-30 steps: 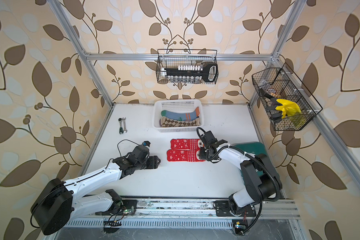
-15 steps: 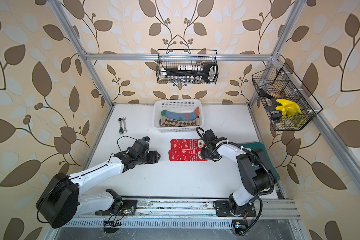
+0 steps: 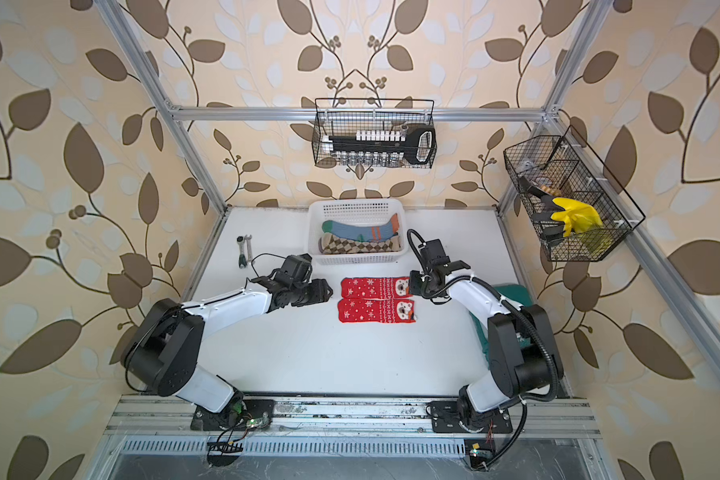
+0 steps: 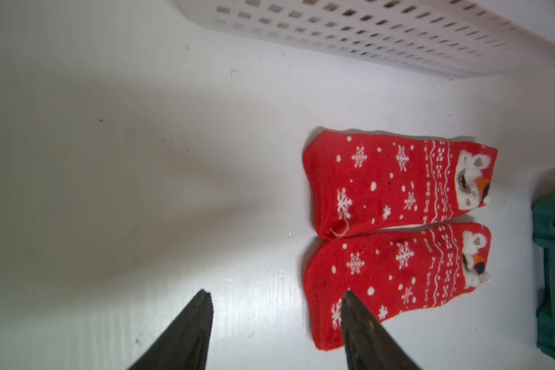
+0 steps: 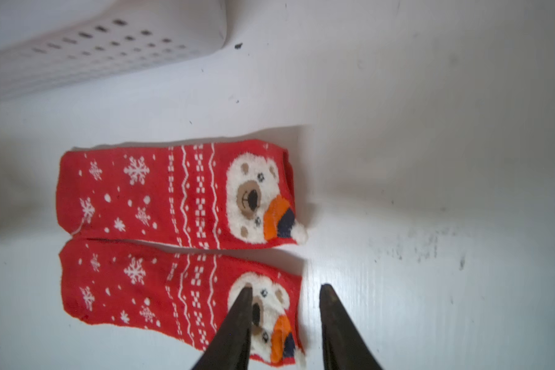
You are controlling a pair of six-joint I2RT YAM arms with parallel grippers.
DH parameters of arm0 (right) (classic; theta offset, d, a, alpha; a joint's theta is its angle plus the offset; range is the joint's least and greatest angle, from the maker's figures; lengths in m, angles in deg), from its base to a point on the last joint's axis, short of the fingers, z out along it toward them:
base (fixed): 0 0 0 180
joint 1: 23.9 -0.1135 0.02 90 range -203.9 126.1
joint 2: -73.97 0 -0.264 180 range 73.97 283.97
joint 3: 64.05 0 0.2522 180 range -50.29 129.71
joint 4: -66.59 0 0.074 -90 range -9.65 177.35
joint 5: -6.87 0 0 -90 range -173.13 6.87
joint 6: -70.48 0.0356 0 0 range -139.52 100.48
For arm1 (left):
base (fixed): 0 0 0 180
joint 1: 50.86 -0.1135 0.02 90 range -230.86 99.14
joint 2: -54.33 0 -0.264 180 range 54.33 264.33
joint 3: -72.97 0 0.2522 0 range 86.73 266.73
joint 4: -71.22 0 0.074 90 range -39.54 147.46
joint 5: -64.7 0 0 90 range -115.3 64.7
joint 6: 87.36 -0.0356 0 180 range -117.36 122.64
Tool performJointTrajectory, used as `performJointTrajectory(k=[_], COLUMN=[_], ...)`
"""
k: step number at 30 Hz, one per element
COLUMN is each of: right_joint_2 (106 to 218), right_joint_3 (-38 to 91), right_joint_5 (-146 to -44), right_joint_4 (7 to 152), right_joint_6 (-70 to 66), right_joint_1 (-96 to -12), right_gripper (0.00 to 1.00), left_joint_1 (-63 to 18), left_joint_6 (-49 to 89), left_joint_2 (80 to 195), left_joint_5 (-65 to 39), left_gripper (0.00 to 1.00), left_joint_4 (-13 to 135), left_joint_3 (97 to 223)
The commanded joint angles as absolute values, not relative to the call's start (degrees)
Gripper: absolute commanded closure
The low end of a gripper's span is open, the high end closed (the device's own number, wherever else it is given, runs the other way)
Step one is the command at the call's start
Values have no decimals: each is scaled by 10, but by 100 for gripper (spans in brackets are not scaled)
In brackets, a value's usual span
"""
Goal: Place the socks together as a pair
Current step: Pick up the sock at the center of the board.
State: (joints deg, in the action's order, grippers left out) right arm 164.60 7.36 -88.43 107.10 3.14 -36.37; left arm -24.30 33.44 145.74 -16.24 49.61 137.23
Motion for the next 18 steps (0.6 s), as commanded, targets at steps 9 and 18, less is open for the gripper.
performJointTrajectory(k=[9, 18], right_joint_2=[1697, 1741], right_joint_3=[91, 91], right_joint_5=[-1000, -1020], right_joint_4=[1020, 1004], right_joint_6=[31, 37], right_joint_1=[-310, -310], right_gripper=[63, 63], left_joint_1=[-193, -188], left_joint_6=[351, 358], left_joint_2=[1600, 1643], left_joint_5=[-188, -196], left_gripper=[44, 60], left_joint_4=[510, 530], left_joint_3=[1488, 1496])
